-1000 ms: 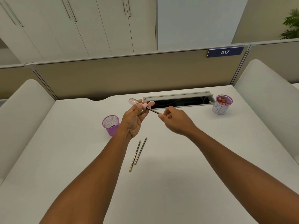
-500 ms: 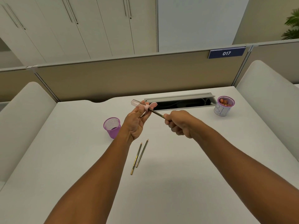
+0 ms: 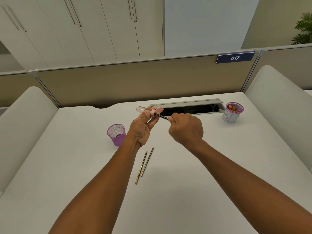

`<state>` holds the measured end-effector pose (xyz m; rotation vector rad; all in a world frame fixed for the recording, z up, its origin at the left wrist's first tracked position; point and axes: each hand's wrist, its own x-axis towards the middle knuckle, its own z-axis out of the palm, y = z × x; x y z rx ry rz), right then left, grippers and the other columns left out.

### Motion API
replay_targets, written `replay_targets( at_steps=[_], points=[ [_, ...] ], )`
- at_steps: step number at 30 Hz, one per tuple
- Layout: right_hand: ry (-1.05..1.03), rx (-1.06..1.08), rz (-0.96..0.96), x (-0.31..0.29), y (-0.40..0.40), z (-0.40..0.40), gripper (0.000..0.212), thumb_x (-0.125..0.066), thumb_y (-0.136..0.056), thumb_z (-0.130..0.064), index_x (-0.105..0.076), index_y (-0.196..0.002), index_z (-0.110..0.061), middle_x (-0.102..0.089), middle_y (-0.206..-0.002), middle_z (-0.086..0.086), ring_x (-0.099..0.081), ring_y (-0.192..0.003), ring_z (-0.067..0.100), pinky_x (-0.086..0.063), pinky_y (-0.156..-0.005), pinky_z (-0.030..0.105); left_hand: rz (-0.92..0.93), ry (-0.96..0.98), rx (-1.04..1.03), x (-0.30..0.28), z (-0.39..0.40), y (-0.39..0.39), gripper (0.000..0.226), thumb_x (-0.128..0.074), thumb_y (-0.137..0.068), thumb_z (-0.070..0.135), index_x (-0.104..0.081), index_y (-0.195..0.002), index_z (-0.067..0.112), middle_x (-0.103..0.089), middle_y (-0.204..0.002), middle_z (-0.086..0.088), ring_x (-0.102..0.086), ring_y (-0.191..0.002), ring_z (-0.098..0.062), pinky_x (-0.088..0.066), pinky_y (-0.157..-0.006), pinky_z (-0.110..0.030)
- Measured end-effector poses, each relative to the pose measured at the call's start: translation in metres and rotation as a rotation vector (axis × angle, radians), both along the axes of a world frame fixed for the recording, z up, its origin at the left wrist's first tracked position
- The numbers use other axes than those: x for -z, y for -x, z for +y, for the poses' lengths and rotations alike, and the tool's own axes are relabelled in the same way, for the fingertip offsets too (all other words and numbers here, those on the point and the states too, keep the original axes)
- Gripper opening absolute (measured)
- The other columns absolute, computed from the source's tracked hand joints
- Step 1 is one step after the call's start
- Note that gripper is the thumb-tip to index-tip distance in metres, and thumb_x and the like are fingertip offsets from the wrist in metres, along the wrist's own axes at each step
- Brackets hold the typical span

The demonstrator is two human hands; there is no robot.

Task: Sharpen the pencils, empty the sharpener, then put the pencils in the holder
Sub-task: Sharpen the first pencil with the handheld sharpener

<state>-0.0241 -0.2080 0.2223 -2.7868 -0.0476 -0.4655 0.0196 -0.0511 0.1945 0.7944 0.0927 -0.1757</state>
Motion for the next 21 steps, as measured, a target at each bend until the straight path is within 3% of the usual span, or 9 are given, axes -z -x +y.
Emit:
replay_targets(
  at_steps=[1, 4, 6, 8, 13, 17, 21],
  points=[
    [-0.087, 0.031, 0.142, -0.007, -0.005, 0.001, 0.028, -0.045, -0.094, -0.028, -0.053, -0.070, -0.017, -0.048, -0.064, -0.002, -0.044, -0.059, 0.022, -0.027, -0.051, 0.027, -0.008, 0.008, 0.011, 0.000, 0.000, 0.001, 0.017, -0.051, -0.099, 0.000, -0.059, -0.113, 0.002, -0.077, -0.098, -0.006, -0.074, -0.096, -0.023, -0.060, -0.079, -0.029],
    [-0.764, 0.087, 0.694, -0.032, -0.015, -0.007, 0.032, -0.048, -0.095, -0.027, -0.064, -0.075, -0.007, -0.052, -0.065, 0.001, -0.038, -0.054, 0.015, -0.030, -0.047, 0.025, -0.028, 0.021, 0.029, -0.001, 0.000, 0.005, 0.018, -0.050, -0.098, 0.000, -0.058, -0.113, 0.003, -0.078, -0.095, -0.003, -0.074, -0.096, -0.023, -0.060, -0.079, -0.027],
    [-0.872, 0.069, 0.800, -0.038, -0.014, -0.011, 0.034, -0.048, -0.097, -0.029, -0.065, -0.079, -0.007, -0.053, -0.065, 0.002, -0.035, -0.051, 0.011, -0.028, -0.044, 0.022, -0.016, 0.016, 0.015, -0.002, 0.000, 0.004, 0.017, -0.049, -0.100, 0.002, -0.060, -0.112, 0.002, -0.078, -0.097, -0.004, -0.075, -0.094, -0.022, -0.060, -0.077, -0.027],
    [-0.769, 0.026, 0.710, -0.037, -0.012, -0.009, 0.035, -0.047, -0.097, -0.032, -0.065, -0.084, -0.005, -0.056, -0.071, 0.004, -0.040, -0.056, 0.014, -0.032, -0.050, 0.025, 0.004, 0.001, -0.022, -0.003, 0.000, 0.001, 0.016, -0.051, -0.099, 0.002, -0.061, -0.111, 0.001, -0.077, -0.096, -0.005, -0.075, -0.091, -0.021, -0.061, -0.076, -0.027],
    [-0.147, -0.067, 0.261, -0.016, -0.007, -0.007, 0.021, -0.048, -0.094, -0.041, -0.053, -0.091, -0.021, -0.057, -0.082, -0.002, -0.055, -0.076, 0.021, -0.037, -0.061, 0.030, 0.036, -0.002, -0.101, -0.001, 0.012, -0.005, 0.017, -0.058, -0.096, 0.000, -0.062, -0.112, 0.001, -0.070, -0.105, -0.010, -0.075, -0.091, -0.024, -0.061, -0.077, -0.030],
    [-0.093, -0.090, -0.016, 0.006, 0.000, -0.008, 0.021, -0.046, -0.096, -0.029, -0.057, -0.083, -0.017, -0.054, -0.079, -0.003, -0.051, -0.069, 0.021, -0.028, -0.055, 0.028, 0.040, 0.016, -0.102, 0.002, 0.010, -0.004, 0.021, -0.057, -0.097, -0.001, -0.060, -0.117, 0.002, -0.067, -0.112, -0.013, -0.074, -0.095, -0.026, -0.060, -0.085, -0.034],
    [-0.019, -0.026, -0.011, 0.003, 0.005, -0.002, 0.029, -0.046, -0.095, -0.030, -0.046, -0.067, -0.020, -0.042, -0.059, -0.007, -0.041, -0.058, 0.019, -0.018, -0.047, 0.027, 0.002, 0.026, -0.065, 0.001, 0.006, -0.001, 0.023, -0.052, -0.100, 0.003, -0.057, -0.122, 0.002, -0.070, -0.114, -0.011, -0.072, -0.103, -0.029, -0.059, -0.088, -0.034]
  ],
)
